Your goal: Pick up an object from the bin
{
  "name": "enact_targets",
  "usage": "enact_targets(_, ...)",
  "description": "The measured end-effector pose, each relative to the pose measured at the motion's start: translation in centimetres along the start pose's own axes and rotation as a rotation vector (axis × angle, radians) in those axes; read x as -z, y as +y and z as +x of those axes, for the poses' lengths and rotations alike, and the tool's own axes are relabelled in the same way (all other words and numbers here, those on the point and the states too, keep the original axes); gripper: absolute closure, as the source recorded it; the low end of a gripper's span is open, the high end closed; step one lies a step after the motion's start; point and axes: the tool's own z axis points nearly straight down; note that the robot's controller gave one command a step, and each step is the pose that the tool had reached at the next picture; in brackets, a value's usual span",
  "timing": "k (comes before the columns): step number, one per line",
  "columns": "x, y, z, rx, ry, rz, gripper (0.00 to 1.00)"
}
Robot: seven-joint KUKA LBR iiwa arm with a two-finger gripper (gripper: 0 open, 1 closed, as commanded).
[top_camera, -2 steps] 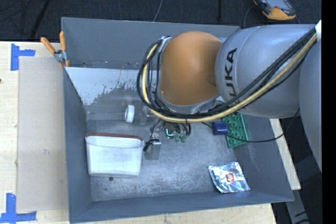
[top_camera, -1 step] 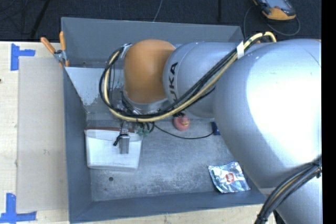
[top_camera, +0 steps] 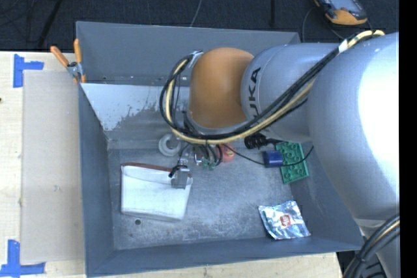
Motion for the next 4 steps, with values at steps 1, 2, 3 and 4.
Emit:
enact_targets(1, -0.2, 3.0, -0.6, -0.139, 0.000, -0.003, 0.00)
enact_targets(2, -2.8, -1.9, 1.1, -0.069, 0.002, -0.009, 0.00)
enact_targets(3, -2.9, -5.1, 1.3, -0.117, -0.002, -0.005, 0.00)
enact_targets(4, -2.4, -5.2, 0.8, -0.119, -0.020, -0.007, 1.00)
